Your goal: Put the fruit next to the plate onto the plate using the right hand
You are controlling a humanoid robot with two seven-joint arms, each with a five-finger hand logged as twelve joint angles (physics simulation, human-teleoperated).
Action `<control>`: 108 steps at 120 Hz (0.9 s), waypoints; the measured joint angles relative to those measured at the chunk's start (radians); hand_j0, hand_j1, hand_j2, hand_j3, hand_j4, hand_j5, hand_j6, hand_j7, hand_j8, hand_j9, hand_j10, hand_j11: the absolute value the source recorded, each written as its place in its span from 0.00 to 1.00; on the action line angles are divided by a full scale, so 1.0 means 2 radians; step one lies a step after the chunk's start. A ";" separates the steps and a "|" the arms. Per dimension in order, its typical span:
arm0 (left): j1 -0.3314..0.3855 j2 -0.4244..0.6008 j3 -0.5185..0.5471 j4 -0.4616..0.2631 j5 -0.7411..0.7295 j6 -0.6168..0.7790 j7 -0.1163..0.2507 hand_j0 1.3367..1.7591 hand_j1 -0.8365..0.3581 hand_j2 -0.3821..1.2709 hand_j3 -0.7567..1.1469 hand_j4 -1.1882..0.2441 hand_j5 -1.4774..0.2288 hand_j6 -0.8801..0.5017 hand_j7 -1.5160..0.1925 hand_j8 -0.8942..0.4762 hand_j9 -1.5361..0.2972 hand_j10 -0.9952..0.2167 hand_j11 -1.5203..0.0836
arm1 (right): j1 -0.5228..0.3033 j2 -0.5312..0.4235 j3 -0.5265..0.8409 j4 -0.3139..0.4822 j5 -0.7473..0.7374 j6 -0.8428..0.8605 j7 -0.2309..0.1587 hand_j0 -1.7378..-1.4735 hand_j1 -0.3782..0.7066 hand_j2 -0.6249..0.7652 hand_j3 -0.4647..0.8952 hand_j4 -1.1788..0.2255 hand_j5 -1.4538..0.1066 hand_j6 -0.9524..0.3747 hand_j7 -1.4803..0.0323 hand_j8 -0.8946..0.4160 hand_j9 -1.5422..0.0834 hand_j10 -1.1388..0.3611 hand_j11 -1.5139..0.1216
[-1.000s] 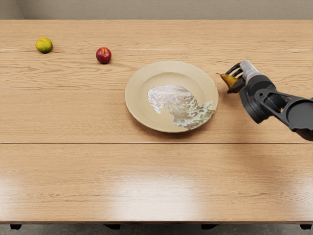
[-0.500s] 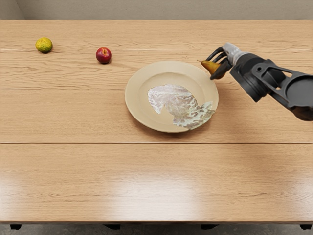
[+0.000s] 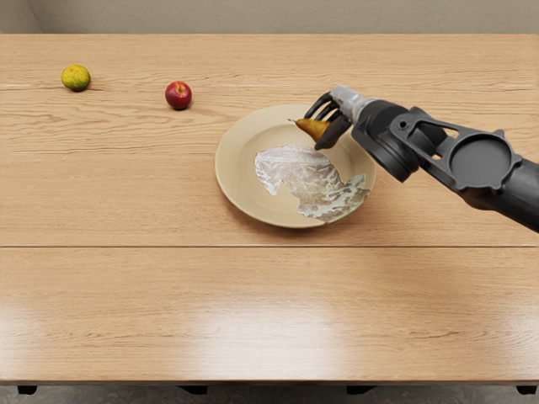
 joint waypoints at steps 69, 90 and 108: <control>0.001 0.000 0.000 0.000 0.000 0.000 0.000 0.76 0.99 0.23 0.40 0.83 0.87 0.64 0.89 0.65 0.84 0.82 0.95 | -0.023 0.003 0.114 0.001 0.147 0.344 0.132 0.30 0.08 0.46 0.34 0.80 0.88 0.68 0.93 0.65 0.90 0.73 0.88; 0.004 0.000 0.000 0.000 0.000 0.000 0.000 0.76 0.99 0.23 0.40 0.83 0.87 0.64 0.89 0.65 0.84 0.82 0.95 | -0.086 0.002 0.156 0.001 0.204 0.398 0.212 0.30 0.05 0.45 0.34 0.82 0.91 0.70 0.96 0.67 0.93 0.75 0.91; 0.010 0.000 0.000 0.000 0.000 0.000 0.000 0.76 0.99 0.23 0.40 0.83 0.87 0.64 0.89 0.65 0.84 0.82 0.95 | -0.159 -0.010 0.191 0.001 0.213 0.408 0.245 0.30 0.04 0.45 0.34 0.83 0.92 0.71 0.97 0.68 0.94 0.75 0.92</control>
